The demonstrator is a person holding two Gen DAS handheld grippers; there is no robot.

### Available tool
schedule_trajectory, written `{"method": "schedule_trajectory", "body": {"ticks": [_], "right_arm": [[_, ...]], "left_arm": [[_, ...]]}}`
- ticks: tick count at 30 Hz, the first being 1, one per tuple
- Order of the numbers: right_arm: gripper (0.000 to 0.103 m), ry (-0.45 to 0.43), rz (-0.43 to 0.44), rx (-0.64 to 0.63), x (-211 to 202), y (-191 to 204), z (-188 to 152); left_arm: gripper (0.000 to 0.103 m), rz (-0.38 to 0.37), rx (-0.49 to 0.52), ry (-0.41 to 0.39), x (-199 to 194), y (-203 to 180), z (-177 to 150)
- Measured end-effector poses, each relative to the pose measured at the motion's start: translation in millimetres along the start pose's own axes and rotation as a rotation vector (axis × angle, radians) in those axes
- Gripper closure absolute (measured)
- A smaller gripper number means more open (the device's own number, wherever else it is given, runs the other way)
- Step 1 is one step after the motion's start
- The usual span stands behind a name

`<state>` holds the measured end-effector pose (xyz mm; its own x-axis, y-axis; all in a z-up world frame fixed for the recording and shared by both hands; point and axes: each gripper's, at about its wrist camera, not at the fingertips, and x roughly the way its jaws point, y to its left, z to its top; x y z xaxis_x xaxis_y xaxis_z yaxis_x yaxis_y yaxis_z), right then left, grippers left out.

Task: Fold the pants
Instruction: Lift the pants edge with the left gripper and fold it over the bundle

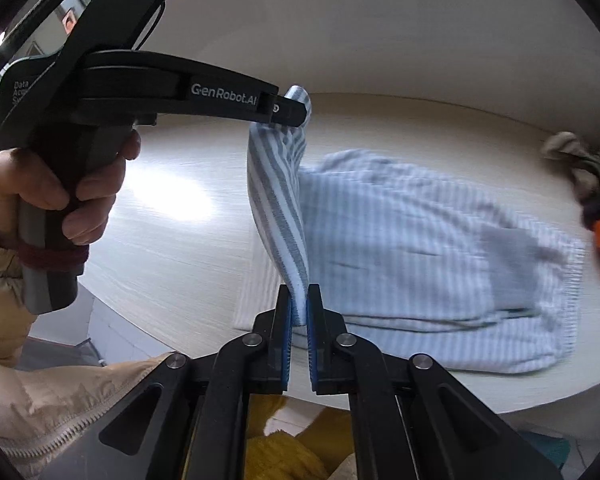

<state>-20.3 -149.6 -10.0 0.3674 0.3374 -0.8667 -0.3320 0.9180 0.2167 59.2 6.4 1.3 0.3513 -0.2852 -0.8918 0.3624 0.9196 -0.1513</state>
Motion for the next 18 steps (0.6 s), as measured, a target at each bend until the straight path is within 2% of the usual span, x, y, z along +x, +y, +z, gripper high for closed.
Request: {"method": "schedule_trajectory", "body": {"ticks": [6, 13, 18], "right_arm": [[0.095, -0.012, -0.013, 0.023, -33, -67, -7], [0.095, -0.023, -0.043, 0.040, -72, -121, -27], [0.095, -0.047, -0.063, 0.069, -82, -156, -37]], "left_arm": [[0.089, 0.009, -0.006, -0.002, 15, -63, 24], [0.089, -0.015, -0.016, -0.009, 38, -134, 46], [0.089, -0.031, 0.011, -0.011, 51, -179, 63]]}}
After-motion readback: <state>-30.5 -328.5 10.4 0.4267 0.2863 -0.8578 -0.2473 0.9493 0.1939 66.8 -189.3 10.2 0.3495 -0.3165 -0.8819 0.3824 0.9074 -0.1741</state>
